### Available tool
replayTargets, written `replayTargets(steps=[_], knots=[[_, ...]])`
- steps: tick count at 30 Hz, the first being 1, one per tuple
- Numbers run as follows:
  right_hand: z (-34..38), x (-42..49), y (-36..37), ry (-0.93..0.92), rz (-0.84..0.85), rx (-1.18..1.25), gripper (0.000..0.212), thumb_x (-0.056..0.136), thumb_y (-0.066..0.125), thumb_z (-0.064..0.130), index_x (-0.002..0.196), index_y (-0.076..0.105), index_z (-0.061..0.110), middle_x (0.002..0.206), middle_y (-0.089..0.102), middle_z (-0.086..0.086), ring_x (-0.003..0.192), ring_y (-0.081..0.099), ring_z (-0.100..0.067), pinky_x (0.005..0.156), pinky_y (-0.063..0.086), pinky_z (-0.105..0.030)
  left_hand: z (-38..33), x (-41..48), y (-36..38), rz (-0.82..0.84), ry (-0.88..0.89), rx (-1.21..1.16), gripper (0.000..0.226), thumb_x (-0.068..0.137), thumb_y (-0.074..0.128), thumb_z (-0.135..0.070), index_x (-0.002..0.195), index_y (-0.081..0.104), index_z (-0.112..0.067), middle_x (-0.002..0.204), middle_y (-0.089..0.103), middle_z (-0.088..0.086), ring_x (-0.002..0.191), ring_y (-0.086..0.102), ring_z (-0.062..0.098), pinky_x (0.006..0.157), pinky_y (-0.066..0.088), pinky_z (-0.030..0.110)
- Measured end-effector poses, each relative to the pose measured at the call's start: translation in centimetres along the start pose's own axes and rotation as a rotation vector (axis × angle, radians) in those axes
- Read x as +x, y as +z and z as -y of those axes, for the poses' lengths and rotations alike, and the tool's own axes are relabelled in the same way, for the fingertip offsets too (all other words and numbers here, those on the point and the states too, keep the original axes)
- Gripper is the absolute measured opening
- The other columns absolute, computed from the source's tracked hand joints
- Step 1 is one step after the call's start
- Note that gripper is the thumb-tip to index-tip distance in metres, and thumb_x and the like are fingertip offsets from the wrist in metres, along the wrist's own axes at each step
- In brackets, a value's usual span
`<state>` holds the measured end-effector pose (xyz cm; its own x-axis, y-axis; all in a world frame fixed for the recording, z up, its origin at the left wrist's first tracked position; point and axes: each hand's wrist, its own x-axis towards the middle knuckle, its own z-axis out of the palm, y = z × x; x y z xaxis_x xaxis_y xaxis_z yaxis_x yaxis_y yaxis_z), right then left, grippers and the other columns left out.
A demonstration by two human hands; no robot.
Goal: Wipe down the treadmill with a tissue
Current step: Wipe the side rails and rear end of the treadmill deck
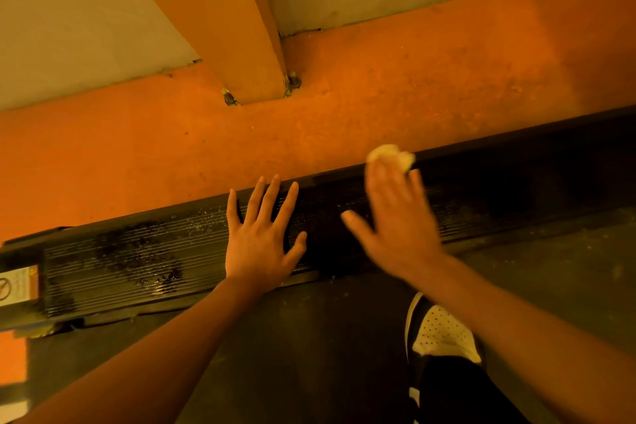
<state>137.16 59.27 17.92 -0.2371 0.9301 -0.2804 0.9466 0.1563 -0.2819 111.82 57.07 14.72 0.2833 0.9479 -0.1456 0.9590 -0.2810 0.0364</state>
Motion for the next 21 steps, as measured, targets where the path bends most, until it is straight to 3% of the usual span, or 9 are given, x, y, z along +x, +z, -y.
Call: replayTargets(steps=[3,6,9,13,16,21], knots=[[5.3,-0.4,2.2,-0.233,0.092,0.004,0.087,0.102,0.005,0.072,0.166,-0.001,0.013,0.173,-0.011,-0.006,0.158,-0.019,-0.019,0.129,-0.003,-0.050,0.1,0.0,0.0,0.008,0.004,-0.008,0.076,0.102,0.022,-0.066,0.166,0.015,-0.026,0.173,0.014,0.009,0.160,0.008,0.030,0.123,0.006,0.069],[3.0,-1.0,1.8,-0.353,0.093,-0.062,0.084,0.103,0.000,0.070,0.166,0.001,0.015,0.173,-0.007,-0.003,0.159,-0.015,-0.017,0.130,-0.003,-0.048,0.0,0.1,-0.1,0.006,-0.002,-0.010,0.075,0.102,0.025,-0.064,0.166,0.015,-0.026,0.172,0.016,0.010,0.160,0.008,0.030,0.123,0.006,0.068],[-3.6,-2.4,0.3,-0.212,0.055,-0.104,0.083,0.104,0.003,0.069,0.166,0.006,0.016,0.174,0.003,-0.002,0.160,-0.006,-0.016,0.129,-0.004,-0.047,0.0,0.0,0.0,-0.009,-0.006,-0.020,0.076,0.101,0.030,-0.063,0.166,0.016,-0.027,0.172,0.017,0.009,0.160,0.007,0.029,0.123,0.004,0.068],[-9.1,-3.8,-1.1,0.065,0.032,-0.085,0.087,0.101,-0.002,0.073,0.166,-0.001,0.016,0.174,-0.003,-0.004,0.160,-0.010,-0.017,0.128,-0.008,-0.049,0.0,0.0,0.0,-0.002,-0.006,-0.027,0.076,0.101,0.027,-0.064,0.166,0.013,-0.028,0.173,0.015,0.008,0.160,0.006,0.028,0.123,0.003,0.067],[-5.9,-3.0,-0.7,0.163,0.008,-0.026,0.095,0.097,-0.005,0.075,0.165,0.000,0.009,0.173,-0.005,-0.009,0.160,-0.012,-0.022,0.127,-0.010,-0.046,0.0,0.0,0.0,0.008,-0.013,-0.027,0.076,0.101,0.025,-0.064,0.167,0.012,-0.028,0.173,0.012,0.007,0.161,0.004,0.028,0.124,0.001,0.066],[4.5,-1.9,1.4,-0.178,0.126,0.029,0.099,0.093,-0.012,0.078,0.166,0.002,0.012,0.173,-0.008,-0.006,0.158,-0.019,-0.020,0.129,-0.008,-0.049,0.1,0.1,0.0,0.014,-0.014,-0.018,0.077,0.101,0.025,-0.065,0.167,0.011,-0.028,0.173,0.012,0.007,0.161,0.004,0.028,0.124,0.002,0.066]])
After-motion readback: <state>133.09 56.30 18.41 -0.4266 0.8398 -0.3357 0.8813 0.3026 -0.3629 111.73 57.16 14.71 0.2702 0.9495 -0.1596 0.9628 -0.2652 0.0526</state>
